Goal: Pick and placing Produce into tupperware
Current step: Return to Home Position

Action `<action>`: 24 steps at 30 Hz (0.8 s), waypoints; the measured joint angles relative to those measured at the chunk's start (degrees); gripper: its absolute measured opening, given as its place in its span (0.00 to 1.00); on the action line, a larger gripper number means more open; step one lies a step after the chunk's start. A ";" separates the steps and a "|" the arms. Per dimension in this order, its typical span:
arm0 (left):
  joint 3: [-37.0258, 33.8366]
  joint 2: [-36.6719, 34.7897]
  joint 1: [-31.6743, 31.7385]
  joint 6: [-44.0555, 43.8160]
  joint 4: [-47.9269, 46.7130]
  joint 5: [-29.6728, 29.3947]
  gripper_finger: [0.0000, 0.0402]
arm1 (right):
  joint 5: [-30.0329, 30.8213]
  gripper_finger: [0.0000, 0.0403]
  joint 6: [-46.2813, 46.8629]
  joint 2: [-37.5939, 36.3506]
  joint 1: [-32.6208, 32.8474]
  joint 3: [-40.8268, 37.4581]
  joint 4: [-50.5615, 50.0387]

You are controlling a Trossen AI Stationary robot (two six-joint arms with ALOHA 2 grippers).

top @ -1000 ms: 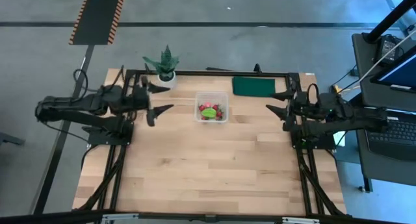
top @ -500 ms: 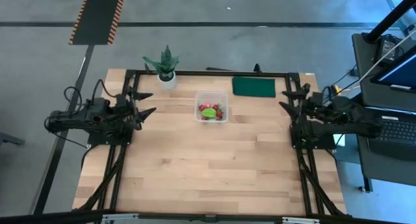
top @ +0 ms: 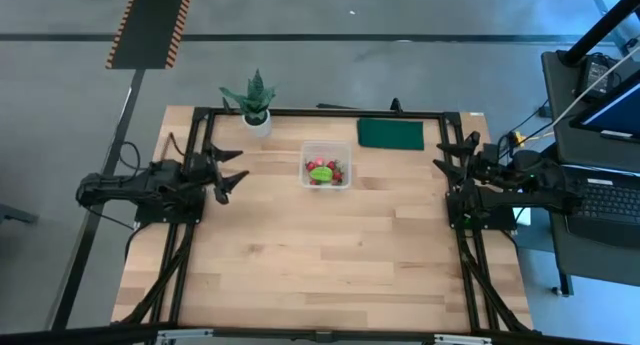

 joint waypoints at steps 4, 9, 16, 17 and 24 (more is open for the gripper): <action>-4.34 -0.05 0.00 -0.12 7.91 -0.06 0.76 | 0.03 0.58 0.59 0.02 0.00 0.00 -0.23; -6.11 0.01 0.00 -0.15 9.81 -0.10 0.76 | 0.02 0.58 0.80 0.02 0.00 0.00 -0.22; -6.15 0.04 0.09 0.77 8.33 -1.97 0.76 | 0.03 0.58 1.46 0.02 0.02 -2.35 2.73; -6.15 0.04 0.09 0.78 8.47 -2.29 0.76 | 0.04 0.58 1.99 0.02 0.00 -3.72 4.49; -6.15 0.04 0.09 0.80 8.46 -2.62 0.76 | -0.02 0.58 2.35 0.04 0.02 -15.68 18.57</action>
